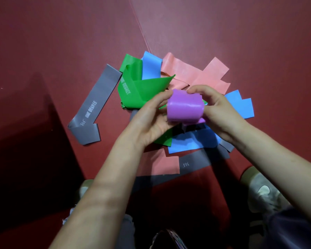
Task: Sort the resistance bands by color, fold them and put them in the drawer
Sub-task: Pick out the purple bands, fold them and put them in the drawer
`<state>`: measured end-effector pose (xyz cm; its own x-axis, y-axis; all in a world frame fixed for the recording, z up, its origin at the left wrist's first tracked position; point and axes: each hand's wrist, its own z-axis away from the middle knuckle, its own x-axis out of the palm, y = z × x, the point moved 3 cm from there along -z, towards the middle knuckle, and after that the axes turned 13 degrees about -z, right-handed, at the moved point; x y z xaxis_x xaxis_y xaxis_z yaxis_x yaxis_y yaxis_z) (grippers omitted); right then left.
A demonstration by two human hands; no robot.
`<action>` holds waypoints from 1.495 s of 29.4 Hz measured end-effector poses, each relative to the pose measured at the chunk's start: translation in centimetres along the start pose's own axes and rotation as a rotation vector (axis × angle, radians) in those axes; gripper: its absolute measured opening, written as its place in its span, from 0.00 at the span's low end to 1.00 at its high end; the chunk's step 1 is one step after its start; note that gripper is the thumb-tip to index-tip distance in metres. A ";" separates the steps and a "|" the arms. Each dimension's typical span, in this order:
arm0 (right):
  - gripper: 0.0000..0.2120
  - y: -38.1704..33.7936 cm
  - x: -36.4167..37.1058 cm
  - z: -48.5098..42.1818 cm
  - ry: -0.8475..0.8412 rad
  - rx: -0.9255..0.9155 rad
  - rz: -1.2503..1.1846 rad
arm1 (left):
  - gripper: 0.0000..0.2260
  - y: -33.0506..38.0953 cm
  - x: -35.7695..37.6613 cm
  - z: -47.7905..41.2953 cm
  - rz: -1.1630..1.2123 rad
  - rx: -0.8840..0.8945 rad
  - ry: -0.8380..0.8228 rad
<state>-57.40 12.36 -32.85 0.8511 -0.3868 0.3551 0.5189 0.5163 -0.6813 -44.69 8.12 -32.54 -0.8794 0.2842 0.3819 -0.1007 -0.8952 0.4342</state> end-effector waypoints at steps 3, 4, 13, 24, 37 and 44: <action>0.25 -0.9 0.5 0.2 0.021 0.020 -0.034 | 0.10 0.4 0.2 0.2 0.013 0.005 -0.025; 0.25 -1.2 0.8 0.3 0.025 0.022 -0.024 | 0.10 0.6 0.5 0.4 -0.003 0.017 -0.037; 0.18 -0.8 3.1 -1.2 0.339 0.104 -0.293 | 0.02 1.3 2.3 0.2 -0.165 0.227 0.486; 0.13 -8.6 9.9 5.0 0.176 0.067 -0.470 | 0.17 7.9 5.5 8.6 -0.318 0.395 0.693; 0.17 -15.3 13.1 19.8 -0.039 -0.012 0.003 | 0.06 8.2 9.2 24.5 -0.150 0.384 0.423; 0.13 -18.0 20.4 26.6 -0.203 -0.135 0.065 | 0.03 10.3 6.6 37.3 -0.162 0.479 0.359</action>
<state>-47.27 15.54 3.67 0.8881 -0.1876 0.4195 0.4585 0.4229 -0.7816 -34.18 13.52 4.86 -0.9803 0.1965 0.0184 -0.0996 -0.5732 0.8133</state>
